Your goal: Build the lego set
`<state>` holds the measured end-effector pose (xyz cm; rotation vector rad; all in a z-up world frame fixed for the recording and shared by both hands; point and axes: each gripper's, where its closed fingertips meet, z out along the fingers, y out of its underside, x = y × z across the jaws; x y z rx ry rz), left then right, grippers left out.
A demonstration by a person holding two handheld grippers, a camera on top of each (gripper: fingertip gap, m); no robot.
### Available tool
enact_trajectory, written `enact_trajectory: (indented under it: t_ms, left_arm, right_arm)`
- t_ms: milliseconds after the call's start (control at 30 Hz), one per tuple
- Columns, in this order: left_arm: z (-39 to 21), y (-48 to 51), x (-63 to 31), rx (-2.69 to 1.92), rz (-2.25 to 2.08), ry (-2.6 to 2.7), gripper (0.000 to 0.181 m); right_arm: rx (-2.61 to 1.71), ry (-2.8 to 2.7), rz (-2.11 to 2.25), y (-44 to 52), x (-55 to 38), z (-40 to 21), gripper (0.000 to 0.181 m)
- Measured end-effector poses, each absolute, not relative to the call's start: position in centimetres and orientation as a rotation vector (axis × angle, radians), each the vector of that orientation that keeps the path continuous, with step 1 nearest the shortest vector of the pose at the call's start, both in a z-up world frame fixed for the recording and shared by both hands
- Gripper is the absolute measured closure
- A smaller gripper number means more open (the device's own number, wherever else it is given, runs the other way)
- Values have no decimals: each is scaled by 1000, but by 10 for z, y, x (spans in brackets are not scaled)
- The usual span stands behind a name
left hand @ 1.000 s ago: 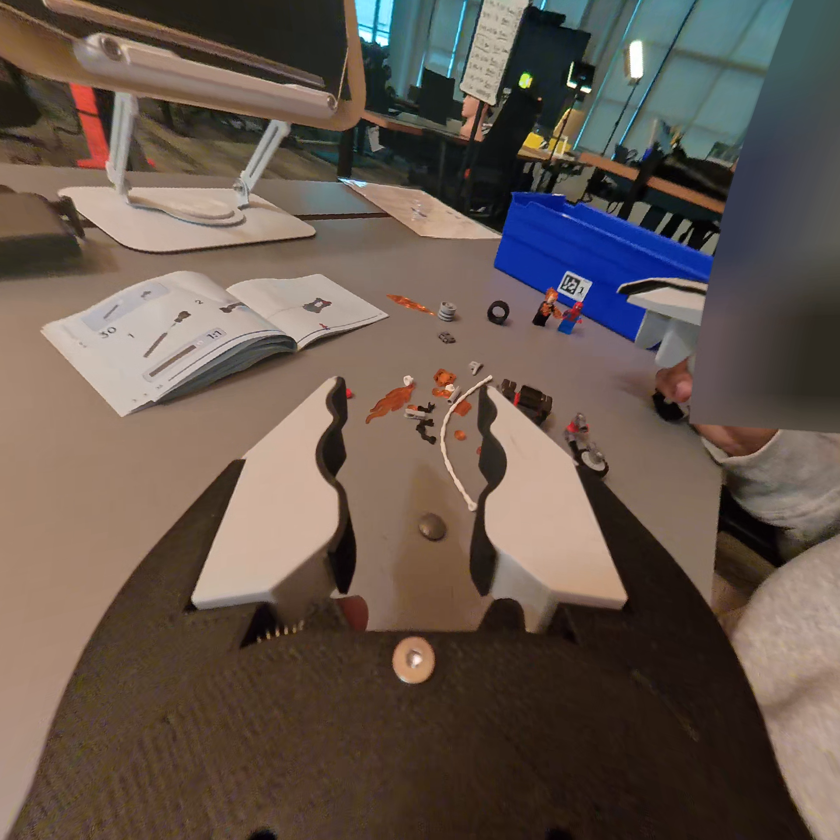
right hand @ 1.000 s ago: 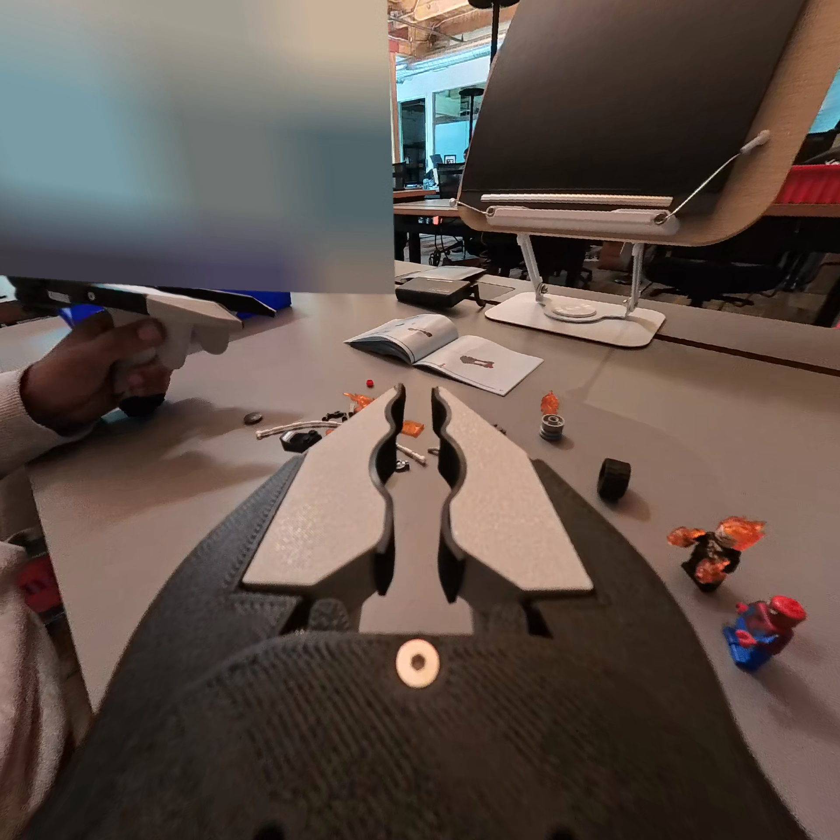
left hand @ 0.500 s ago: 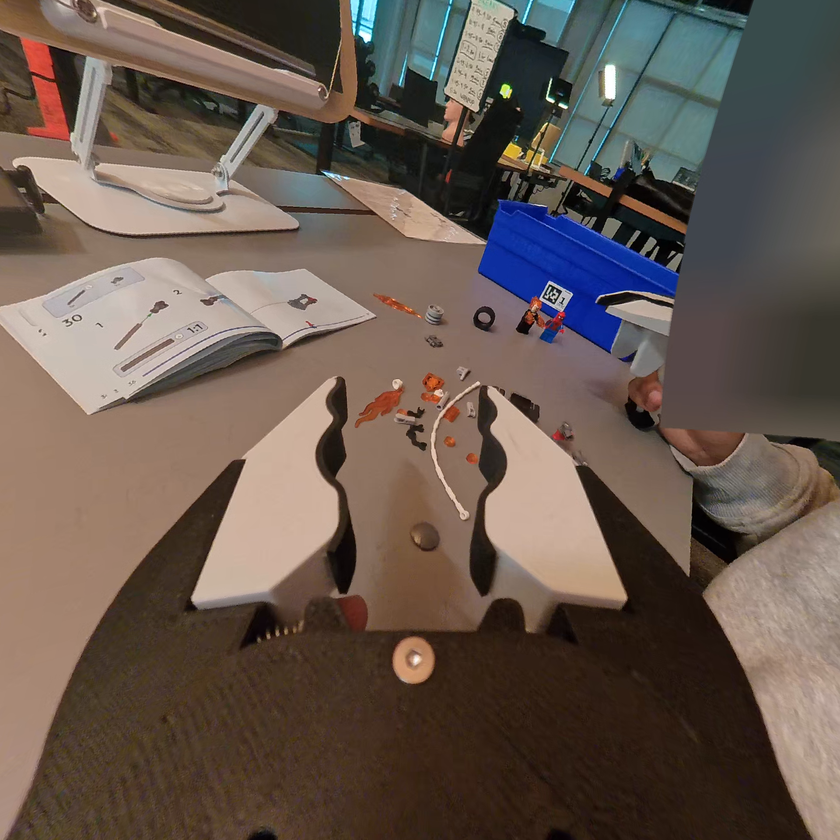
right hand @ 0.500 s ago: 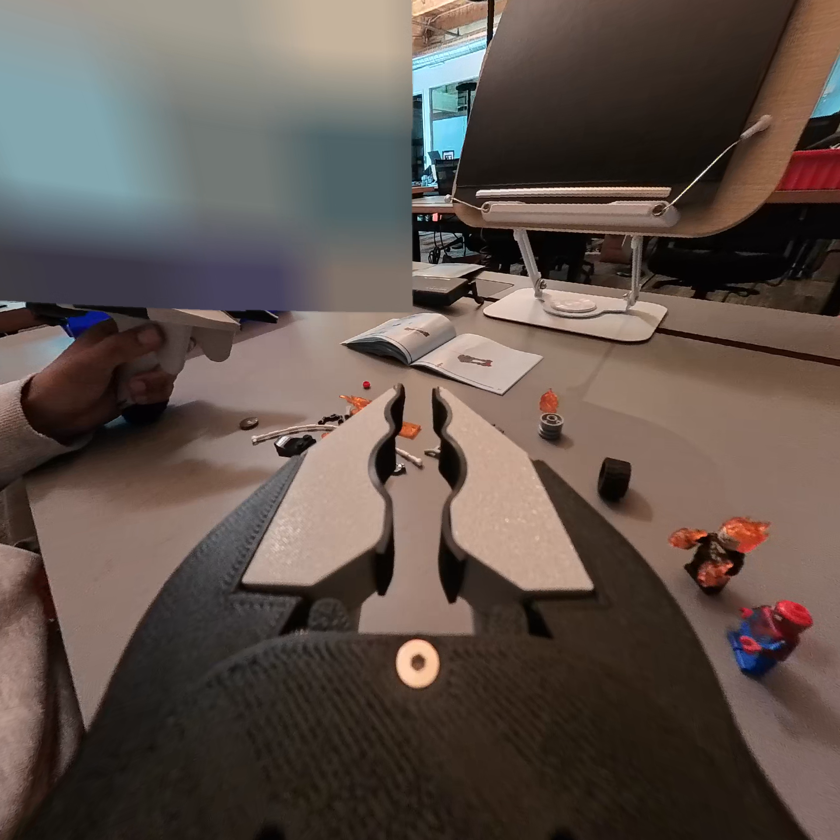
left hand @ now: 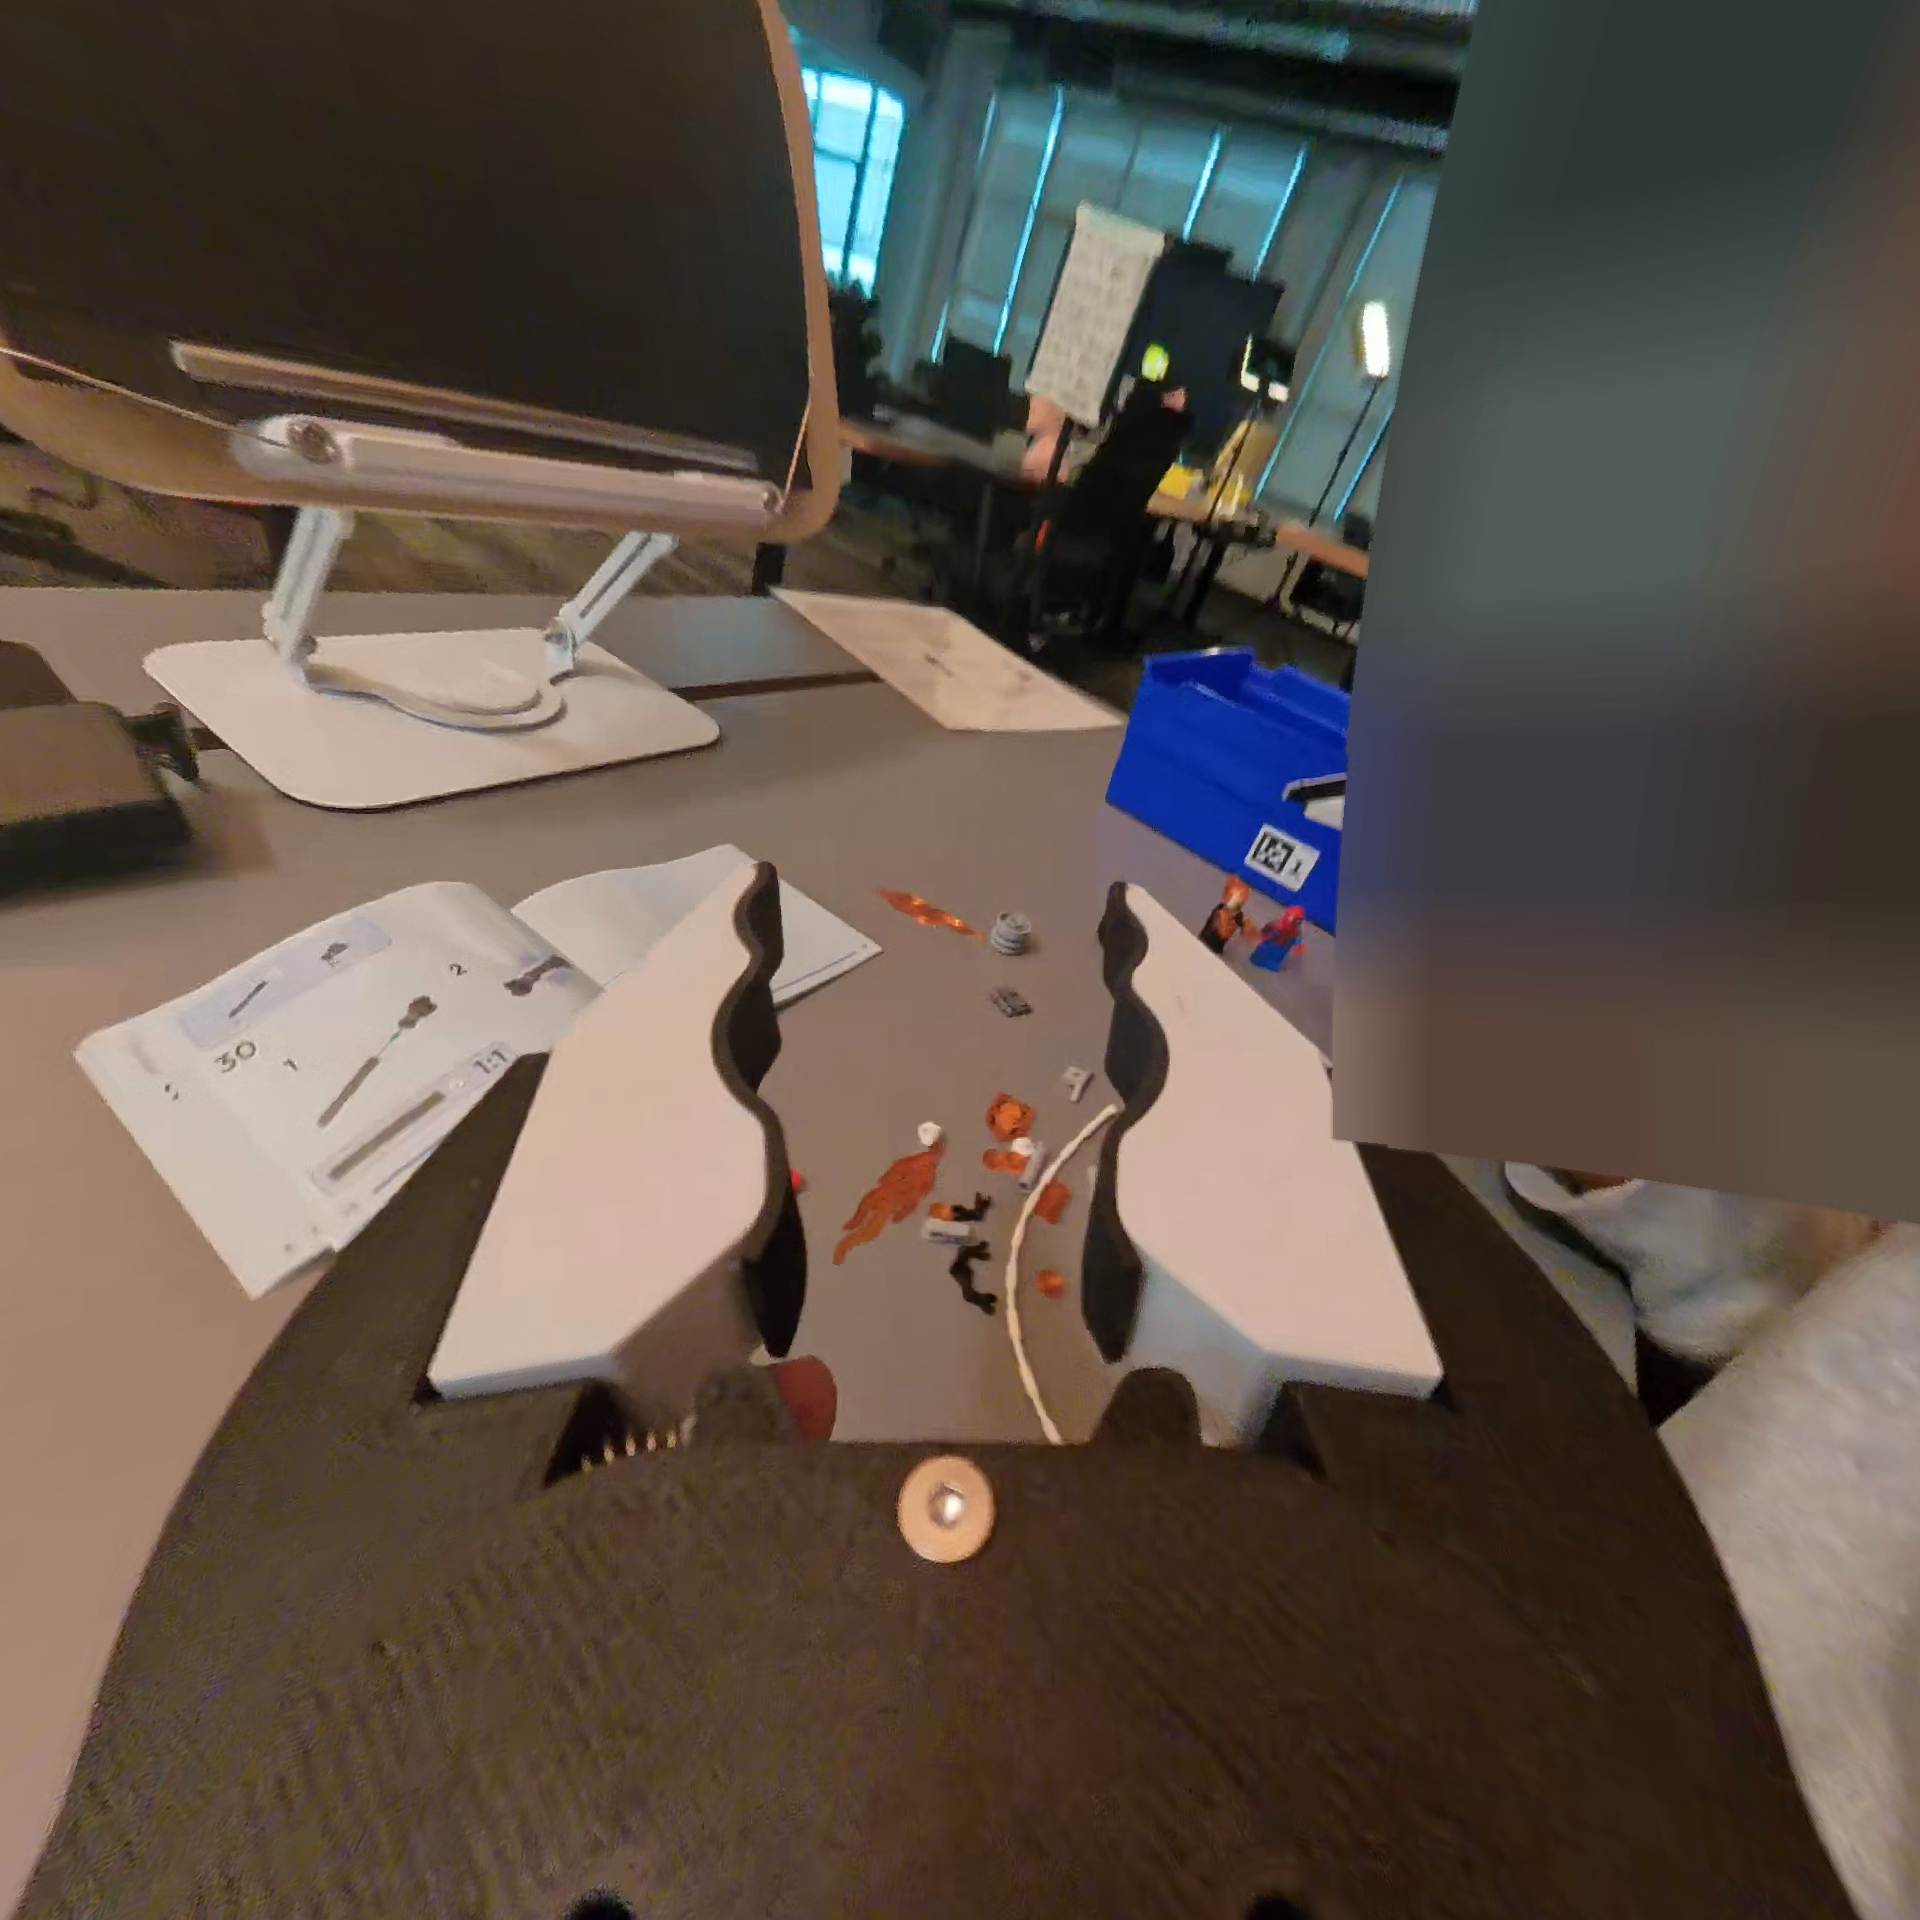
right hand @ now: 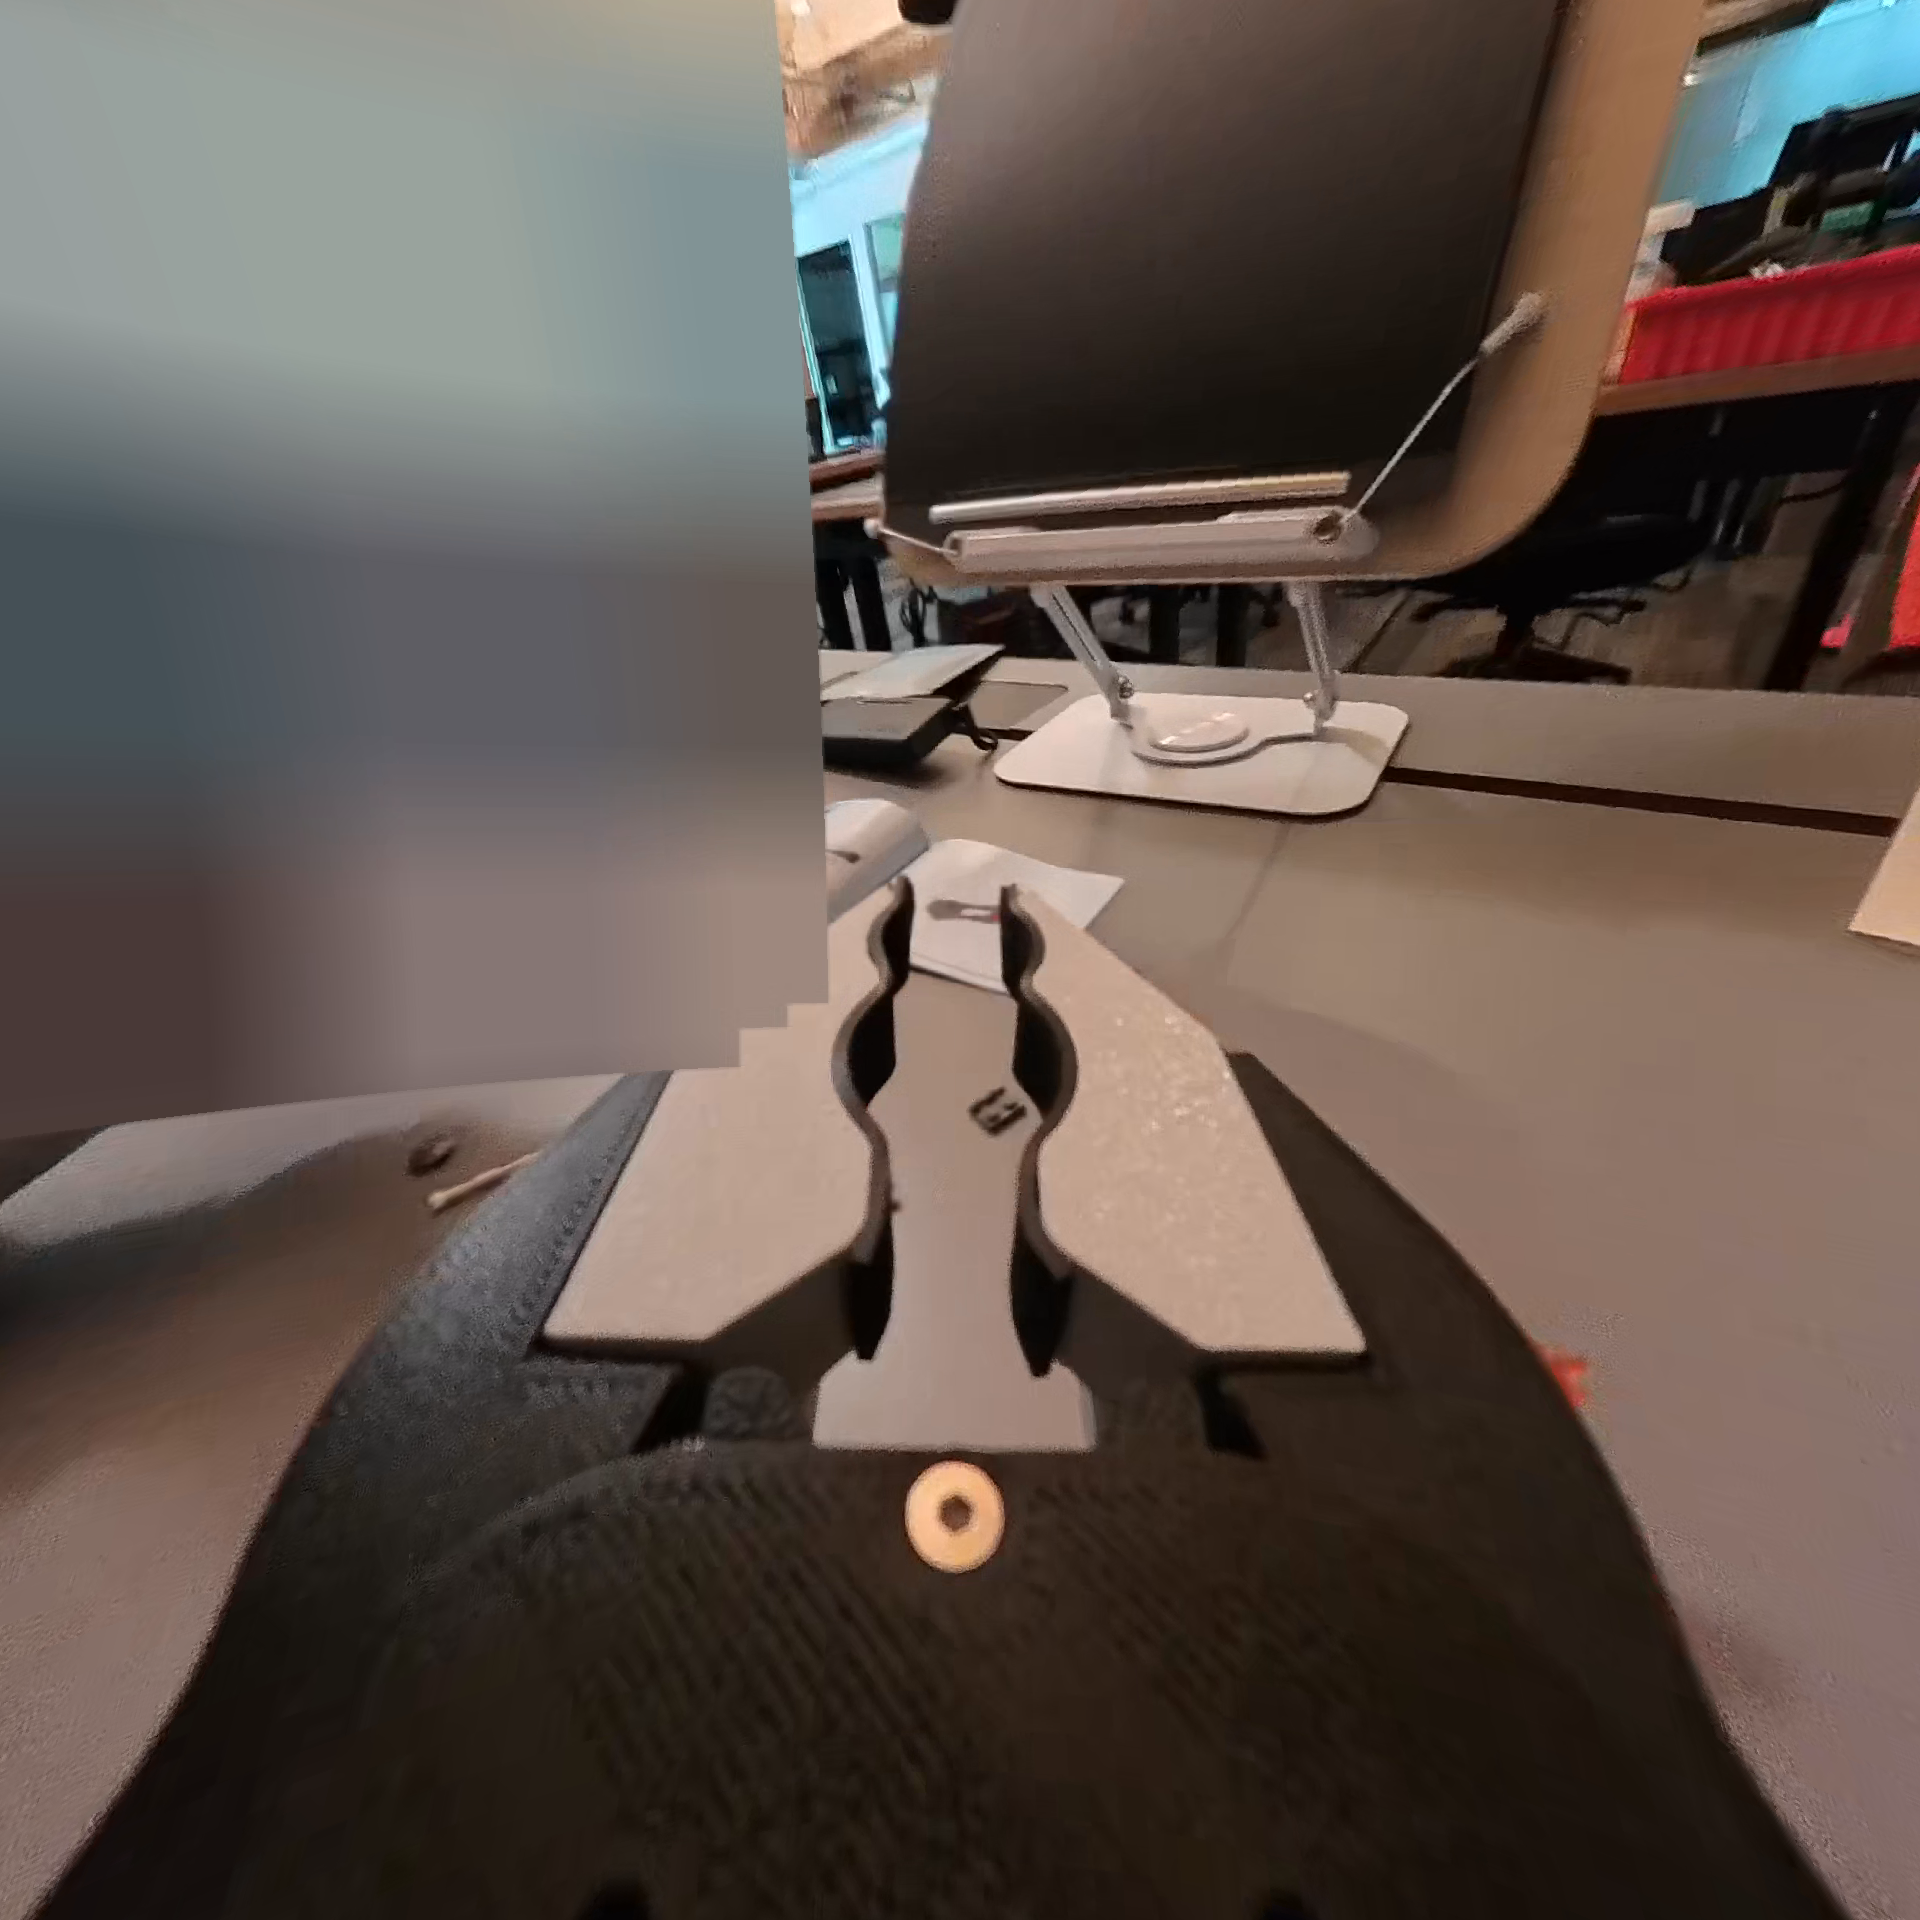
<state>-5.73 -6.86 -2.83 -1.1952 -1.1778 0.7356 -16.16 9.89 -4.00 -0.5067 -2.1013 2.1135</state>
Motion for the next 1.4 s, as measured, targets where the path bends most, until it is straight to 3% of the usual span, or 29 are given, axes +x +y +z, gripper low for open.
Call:
enact_trajectory:
  t_ms: [233, 433, 567, 767, 1000, 1200, 1400]
  left_arm:
    - [-31, -61, -100, -1277, 707, -1108, 127]
    - [-77, -62, -93, -1430, 758, -1168, 133]
    - [-89, -65, -96, -1433, 768, -1226, 123]
    - [-104, -90, -124, -1345, 769, -1477, 90]
    - [-128, -75, -192, -1640, 739, -1623, 60]
    - [-182, -77, -218, -1808, 606, -1810, 58]
    - [-184, -80, -218, -1857, 608, -1839, 58]
  right_arm:
    - [-490, -1955, 2235, 85, -195, 23, 165]
    - [-448, -1912, 2220, 74, -196, 4, 169]
    - [-461, -1947, 2206, 72, -195, -10, 168]
    - [-484, -1938, 2243, 79, -192, -12, 167]
    - [-476, -1978, 2304, 79, -183, -13, 165]
    - [-515, -2007, 2325, 84, -184, -17, 164]
    - [-620, -2031, 2269, 98, -203, -31, 164]
